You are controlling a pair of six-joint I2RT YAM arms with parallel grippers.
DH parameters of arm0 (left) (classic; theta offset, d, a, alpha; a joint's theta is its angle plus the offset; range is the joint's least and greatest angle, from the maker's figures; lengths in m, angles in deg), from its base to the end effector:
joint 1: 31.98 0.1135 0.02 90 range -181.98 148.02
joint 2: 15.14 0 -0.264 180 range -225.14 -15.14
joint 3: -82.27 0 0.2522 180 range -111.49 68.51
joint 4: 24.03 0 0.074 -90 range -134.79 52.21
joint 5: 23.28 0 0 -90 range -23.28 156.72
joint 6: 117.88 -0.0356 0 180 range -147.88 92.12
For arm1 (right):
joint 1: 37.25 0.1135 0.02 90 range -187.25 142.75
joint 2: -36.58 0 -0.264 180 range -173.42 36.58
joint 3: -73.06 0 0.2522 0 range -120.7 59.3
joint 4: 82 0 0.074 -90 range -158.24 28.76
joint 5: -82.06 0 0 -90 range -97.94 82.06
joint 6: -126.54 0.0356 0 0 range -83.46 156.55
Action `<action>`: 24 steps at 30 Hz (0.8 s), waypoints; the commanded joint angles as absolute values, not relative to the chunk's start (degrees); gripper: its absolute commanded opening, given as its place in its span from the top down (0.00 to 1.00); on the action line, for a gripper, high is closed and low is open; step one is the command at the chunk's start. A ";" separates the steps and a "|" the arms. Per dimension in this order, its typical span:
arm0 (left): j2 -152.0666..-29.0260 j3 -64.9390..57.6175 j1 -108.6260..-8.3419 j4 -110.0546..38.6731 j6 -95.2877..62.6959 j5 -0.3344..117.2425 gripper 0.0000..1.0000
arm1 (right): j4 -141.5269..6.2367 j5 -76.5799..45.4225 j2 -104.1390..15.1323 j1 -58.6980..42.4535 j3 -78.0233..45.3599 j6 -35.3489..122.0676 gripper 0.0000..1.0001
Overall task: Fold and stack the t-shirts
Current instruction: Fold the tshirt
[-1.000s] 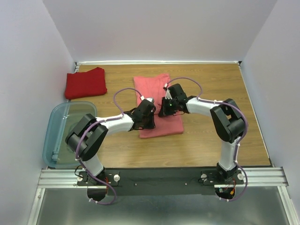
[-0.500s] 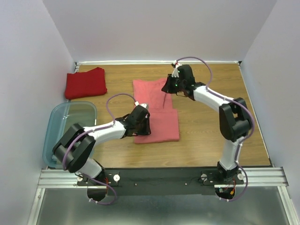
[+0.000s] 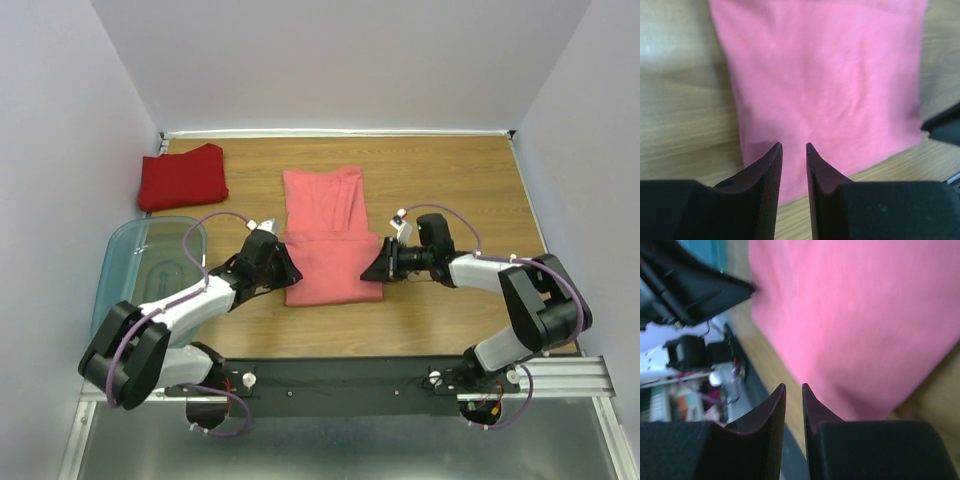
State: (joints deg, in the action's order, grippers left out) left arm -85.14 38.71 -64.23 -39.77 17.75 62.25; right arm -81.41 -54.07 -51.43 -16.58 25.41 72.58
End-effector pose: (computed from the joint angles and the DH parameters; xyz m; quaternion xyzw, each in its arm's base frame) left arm 0.1987 -0.1286 0.1758 -0.0907 0.9091 -0.2823 0.2926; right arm 0.2506 0.1220 0.1493 -0.0492 0.8513 0.4950 0.1668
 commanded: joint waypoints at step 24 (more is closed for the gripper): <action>-89.48 33.64 -55.63 -31.47 15.72 59.59 0.68 | -90.04 -59.19 -57.19 -23.01 19.06 78.56 0.73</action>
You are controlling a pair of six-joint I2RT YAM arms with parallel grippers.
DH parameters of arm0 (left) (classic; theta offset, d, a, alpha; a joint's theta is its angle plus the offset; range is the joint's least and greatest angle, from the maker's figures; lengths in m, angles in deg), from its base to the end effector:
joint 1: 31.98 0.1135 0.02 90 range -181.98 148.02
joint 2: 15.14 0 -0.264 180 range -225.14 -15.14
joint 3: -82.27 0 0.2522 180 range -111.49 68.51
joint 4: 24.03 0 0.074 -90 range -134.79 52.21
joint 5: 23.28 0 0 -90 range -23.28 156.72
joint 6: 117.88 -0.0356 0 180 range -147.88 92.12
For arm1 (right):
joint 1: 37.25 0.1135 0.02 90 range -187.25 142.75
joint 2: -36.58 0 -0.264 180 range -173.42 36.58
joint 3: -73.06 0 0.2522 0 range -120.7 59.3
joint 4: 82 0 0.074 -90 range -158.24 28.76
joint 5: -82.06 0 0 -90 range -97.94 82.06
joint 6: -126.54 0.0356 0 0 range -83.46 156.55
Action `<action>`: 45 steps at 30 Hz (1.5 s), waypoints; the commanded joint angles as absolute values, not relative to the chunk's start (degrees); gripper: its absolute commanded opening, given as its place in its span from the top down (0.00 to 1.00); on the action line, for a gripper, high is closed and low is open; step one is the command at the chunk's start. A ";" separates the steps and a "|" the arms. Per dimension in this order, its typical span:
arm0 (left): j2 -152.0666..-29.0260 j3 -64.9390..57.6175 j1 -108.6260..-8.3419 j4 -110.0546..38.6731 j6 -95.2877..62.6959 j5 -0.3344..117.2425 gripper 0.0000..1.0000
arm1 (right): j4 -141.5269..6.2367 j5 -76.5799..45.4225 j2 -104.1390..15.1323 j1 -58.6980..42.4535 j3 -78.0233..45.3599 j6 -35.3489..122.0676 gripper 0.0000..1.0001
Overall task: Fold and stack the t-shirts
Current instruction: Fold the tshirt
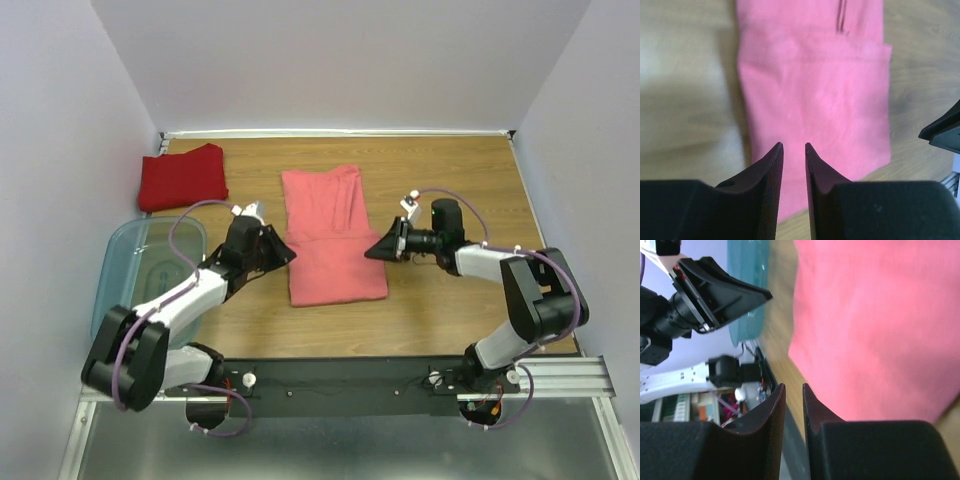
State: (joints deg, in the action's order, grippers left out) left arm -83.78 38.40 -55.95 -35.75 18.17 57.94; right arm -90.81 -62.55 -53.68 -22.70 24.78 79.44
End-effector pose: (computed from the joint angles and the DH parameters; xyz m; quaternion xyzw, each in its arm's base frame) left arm 0.2177 -0.1027 0.1888 -0.1367 0.8804 -0.3135 0.3284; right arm 0.2714 0.1004 0.1570 -0.0203 0.8112 0.5570 0.1769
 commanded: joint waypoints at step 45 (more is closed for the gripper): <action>-78.25 31.07 -68.46 -57.39 14.22 77.79 0.19 | -40.73 -12.24 -41.29 -7.37 17.73 67.13 0.38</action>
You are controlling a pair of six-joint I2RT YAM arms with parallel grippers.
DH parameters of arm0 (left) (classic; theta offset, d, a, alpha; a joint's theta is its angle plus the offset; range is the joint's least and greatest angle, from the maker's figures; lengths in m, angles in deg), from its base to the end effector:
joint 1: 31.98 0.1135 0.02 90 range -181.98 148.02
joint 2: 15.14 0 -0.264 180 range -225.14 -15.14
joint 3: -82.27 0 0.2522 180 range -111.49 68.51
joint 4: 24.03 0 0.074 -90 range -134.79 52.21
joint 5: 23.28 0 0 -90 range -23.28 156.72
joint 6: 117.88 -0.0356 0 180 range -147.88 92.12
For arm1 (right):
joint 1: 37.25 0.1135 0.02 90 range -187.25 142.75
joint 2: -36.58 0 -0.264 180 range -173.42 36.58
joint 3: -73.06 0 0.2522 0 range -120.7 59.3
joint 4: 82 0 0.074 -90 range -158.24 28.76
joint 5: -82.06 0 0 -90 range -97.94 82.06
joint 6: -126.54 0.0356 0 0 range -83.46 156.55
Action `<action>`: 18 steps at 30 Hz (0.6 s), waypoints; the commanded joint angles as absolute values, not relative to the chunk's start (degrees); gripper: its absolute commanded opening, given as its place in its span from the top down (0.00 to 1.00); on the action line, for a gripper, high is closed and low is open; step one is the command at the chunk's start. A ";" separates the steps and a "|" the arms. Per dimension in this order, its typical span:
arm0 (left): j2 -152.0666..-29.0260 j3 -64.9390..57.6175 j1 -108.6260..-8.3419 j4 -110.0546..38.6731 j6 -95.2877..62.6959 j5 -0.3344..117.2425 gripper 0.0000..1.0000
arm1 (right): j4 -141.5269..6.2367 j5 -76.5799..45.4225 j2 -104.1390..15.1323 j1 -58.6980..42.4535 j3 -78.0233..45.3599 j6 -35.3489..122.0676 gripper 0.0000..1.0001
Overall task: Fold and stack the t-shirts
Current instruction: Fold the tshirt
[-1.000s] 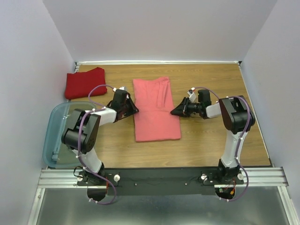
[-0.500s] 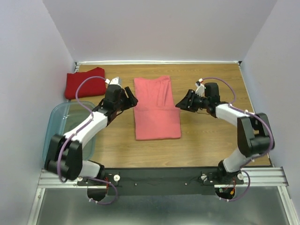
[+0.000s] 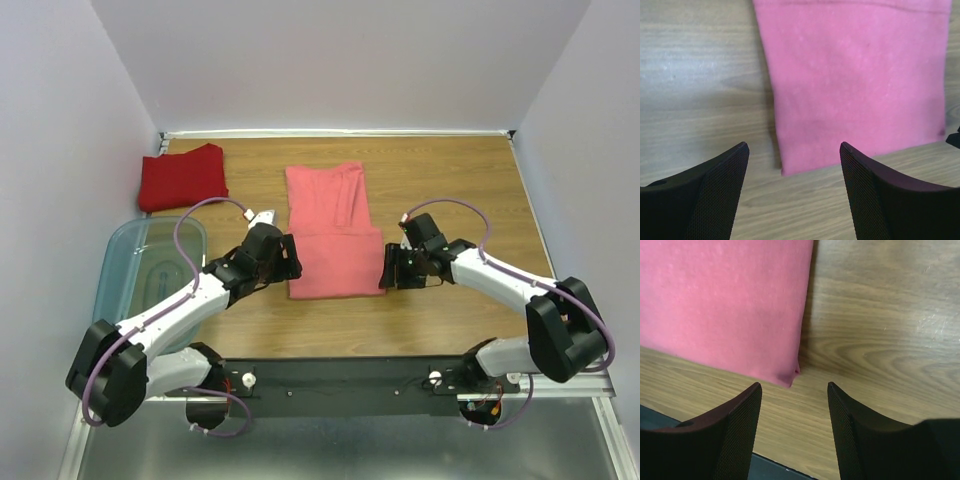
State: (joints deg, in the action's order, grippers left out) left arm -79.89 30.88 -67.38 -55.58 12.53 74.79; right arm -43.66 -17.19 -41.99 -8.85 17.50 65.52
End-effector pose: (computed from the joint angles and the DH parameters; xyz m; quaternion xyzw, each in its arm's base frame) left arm 0.1905 -0.1292 0.2169 -0.0672 0.9192 -0.1837 0.3417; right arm 0.2191 0.1250 0.1779 -0.0151 0.9658 0.1869 0.1788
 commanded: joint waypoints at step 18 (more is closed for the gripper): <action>-81.85 30.36 -71.97 -58.71 13.87 78.40 0.19 | -42.93 -6.18 -50.78 -0.95 16.24 69.94 0.46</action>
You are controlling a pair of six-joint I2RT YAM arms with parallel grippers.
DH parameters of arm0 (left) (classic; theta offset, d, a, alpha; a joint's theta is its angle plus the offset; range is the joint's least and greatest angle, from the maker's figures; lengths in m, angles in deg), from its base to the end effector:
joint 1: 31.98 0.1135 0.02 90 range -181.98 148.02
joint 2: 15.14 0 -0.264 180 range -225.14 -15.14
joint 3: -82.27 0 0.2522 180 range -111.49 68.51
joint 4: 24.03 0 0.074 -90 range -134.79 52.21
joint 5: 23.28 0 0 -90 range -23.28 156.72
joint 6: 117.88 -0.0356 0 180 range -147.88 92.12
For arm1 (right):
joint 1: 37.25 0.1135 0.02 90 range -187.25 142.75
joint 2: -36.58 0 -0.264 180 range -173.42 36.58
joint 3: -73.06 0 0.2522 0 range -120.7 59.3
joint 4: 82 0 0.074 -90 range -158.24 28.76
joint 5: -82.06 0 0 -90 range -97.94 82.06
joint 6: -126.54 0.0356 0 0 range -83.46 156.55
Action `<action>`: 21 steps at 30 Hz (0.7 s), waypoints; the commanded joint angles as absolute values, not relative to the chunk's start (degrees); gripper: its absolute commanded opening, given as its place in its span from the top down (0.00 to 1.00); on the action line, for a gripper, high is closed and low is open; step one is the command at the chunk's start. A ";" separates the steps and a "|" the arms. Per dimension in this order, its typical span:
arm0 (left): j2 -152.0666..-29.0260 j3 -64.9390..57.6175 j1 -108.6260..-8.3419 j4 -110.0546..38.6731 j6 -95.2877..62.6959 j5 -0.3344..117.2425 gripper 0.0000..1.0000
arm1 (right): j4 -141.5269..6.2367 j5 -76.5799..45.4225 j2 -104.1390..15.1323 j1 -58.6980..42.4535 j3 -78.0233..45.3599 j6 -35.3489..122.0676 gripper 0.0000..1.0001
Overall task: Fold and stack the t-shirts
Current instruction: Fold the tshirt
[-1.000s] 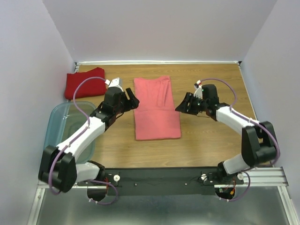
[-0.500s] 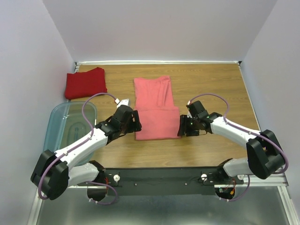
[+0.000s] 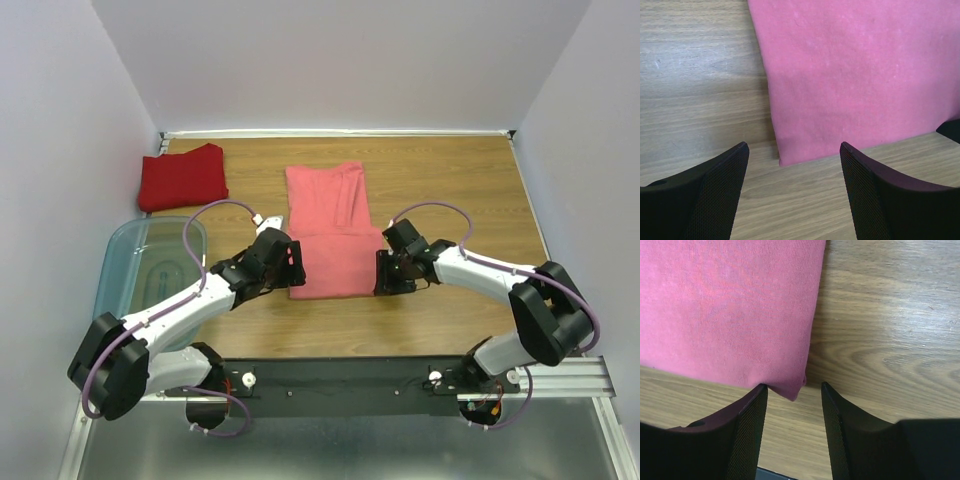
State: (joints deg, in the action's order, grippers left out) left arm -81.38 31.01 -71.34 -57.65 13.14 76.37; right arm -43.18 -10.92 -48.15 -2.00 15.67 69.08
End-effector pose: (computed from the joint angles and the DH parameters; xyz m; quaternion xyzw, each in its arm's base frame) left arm 0.1812 -0.1409 0.2081 -0.0432 0.9316 -0.1672 0.3198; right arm 0.2146 0.1539 0.1604 -0.0285 0.9777 0.1363 0.1572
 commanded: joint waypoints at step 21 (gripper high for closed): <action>-83.69 30.63 -73.29 -61.26 15.01 78.76 0.18 | -42.93 -1.88 -54.39 0.89 18.52 68.36 0.94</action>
